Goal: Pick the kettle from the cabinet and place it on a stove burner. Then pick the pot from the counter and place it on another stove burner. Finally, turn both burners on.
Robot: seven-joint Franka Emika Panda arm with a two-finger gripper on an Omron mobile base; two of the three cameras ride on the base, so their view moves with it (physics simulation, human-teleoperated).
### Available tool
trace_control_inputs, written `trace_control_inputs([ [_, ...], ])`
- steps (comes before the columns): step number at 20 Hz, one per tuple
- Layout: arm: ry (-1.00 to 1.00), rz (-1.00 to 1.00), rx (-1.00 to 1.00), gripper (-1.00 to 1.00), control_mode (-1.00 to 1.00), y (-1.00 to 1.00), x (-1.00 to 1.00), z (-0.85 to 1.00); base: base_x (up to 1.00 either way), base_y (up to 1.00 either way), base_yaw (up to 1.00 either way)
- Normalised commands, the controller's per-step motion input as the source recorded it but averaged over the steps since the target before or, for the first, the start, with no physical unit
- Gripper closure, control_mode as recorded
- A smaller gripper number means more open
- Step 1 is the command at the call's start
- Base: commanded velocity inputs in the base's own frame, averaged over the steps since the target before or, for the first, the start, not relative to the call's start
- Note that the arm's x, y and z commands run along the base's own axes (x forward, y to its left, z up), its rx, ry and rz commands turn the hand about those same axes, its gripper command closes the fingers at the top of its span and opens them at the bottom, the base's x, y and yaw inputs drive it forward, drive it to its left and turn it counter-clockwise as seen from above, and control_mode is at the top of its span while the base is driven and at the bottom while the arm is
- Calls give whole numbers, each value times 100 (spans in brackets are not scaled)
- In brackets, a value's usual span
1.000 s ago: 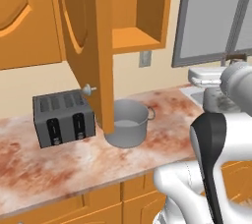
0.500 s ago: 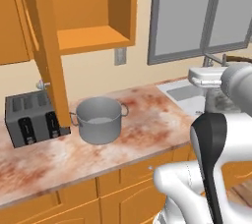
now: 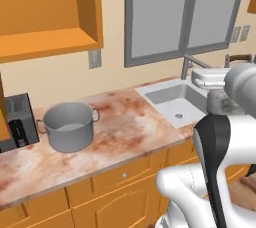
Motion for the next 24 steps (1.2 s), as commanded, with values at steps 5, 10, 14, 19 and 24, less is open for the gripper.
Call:
trace_control_inputs([
  [5, 0, 0, 0, 100, 100, 0, 0, 0, -19, -58, -14],
  [10, 0, 0, 0, 100, 100, 0, 0, 0, -17, -38, -24],
  [14, 0, 0, 0, 100, 100, 0, 0, 0, -8, -7, -33],
  [19, 0, 0, 0, 100, 100, 0, 0, 0, -9, 0, -44],
  [24, 0, 0, 0, 100, 100, 0, 0, 0, -11, 0, -50],
])
